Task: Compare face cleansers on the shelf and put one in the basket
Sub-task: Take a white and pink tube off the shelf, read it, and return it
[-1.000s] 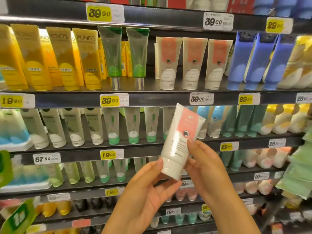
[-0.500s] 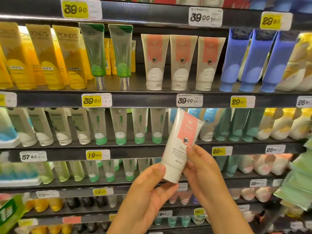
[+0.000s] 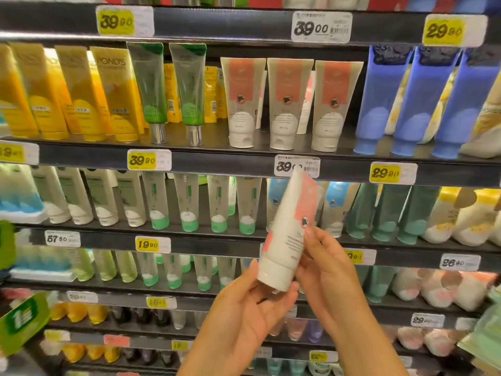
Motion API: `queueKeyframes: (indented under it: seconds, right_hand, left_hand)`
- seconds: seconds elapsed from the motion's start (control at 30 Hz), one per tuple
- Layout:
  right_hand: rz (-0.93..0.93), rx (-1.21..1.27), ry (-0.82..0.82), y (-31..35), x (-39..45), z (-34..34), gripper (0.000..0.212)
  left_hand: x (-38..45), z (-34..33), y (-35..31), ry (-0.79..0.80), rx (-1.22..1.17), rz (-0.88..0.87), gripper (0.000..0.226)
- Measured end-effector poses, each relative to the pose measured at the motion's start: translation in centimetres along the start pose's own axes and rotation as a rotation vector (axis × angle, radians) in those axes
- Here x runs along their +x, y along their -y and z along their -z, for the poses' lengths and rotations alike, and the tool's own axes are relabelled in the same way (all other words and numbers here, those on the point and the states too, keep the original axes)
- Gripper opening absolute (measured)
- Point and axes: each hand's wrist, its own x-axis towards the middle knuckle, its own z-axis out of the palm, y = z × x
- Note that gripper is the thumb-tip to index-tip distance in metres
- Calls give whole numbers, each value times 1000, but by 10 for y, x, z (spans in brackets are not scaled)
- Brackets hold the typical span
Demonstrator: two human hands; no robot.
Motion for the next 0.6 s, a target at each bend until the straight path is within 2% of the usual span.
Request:
queueKeyframes:
  seconds: [0.1,0.27,0.33,0.47,0.6]
  right_hand:
    - [-22,-70,59,4,1,4,38]
    - [-65,-247,119,5,0,8,62]
    - [-54,-262,116,4,1,9,58]
    - [-51,-176,152,3,-2,8,36]
    - [-50,-94,138,0,-4,8,37]
  left_hand:
    - [1,-1,4,-17,72,-59,45]
    - [1,-2,8,-53,149,-116,45]
    - [0,-3,9,-54,165,-113,43]
    - [-3,-5,8,-43,68,-57,37]
    - [-7,-5,6,-13,-1,5,46]
